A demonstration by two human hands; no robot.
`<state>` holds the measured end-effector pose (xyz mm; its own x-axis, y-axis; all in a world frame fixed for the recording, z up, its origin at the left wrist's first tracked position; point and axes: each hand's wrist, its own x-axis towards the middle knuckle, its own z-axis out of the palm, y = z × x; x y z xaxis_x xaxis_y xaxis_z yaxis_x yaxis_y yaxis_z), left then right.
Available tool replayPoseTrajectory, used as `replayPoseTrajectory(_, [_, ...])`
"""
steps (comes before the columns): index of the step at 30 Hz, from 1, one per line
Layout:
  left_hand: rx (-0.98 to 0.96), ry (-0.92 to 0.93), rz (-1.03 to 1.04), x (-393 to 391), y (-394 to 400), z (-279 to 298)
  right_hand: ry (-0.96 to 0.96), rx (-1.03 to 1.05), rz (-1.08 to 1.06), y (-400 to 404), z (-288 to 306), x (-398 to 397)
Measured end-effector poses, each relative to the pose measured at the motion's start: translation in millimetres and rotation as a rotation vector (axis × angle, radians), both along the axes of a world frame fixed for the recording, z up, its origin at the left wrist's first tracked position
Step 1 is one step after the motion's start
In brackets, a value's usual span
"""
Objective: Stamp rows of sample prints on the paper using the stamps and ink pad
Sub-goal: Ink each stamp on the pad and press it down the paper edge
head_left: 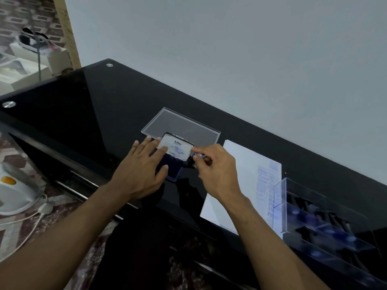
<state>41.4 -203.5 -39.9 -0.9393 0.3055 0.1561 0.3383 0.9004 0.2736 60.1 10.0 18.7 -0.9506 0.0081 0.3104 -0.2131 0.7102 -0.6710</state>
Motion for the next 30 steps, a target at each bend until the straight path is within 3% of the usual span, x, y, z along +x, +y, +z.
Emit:
replayPoseTrajectory(16, [0.028,-0.025,-0.241,3.1,148.9,14.1,-0.048,-0.1,-0.295,146.4,0.4,34.3])
replayPoseTrajectory(30, [0.0,-0.042,-0.311,-42.5,227.9,-10.9,-0.02,-0.069,-0.396,214.2,-3.7,0.3])
